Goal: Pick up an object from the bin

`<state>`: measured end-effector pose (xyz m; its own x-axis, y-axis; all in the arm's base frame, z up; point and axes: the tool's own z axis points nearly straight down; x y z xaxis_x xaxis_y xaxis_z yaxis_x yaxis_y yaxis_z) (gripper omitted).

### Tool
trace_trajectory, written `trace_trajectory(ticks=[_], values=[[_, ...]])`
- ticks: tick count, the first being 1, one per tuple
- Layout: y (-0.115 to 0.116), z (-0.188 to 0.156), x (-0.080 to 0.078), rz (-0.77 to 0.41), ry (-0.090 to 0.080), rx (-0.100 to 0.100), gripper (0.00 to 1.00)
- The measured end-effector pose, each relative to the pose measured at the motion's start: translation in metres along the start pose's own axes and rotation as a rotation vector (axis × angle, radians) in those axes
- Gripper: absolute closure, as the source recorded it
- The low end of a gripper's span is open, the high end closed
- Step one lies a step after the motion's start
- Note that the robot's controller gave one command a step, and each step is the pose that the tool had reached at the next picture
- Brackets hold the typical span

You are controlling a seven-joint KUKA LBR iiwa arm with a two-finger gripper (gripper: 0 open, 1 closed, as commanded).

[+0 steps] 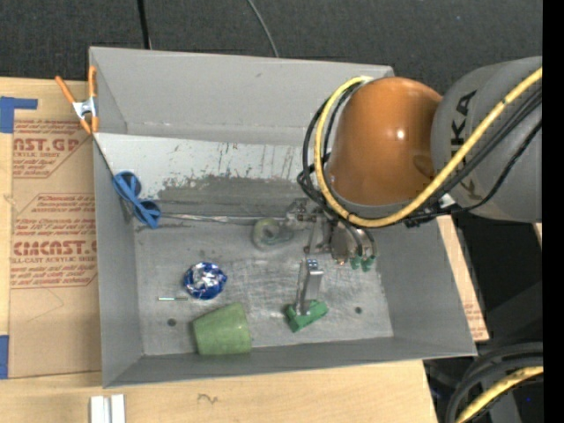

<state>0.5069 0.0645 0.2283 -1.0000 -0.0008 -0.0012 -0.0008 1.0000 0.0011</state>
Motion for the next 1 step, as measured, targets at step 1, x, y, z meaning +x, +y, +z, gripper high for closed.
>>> trace_trajectory(ticks=[1], values=[[-0.0433, 0.1024, 0.0111, 0.041, 0.010, 0.002, 0.00]])
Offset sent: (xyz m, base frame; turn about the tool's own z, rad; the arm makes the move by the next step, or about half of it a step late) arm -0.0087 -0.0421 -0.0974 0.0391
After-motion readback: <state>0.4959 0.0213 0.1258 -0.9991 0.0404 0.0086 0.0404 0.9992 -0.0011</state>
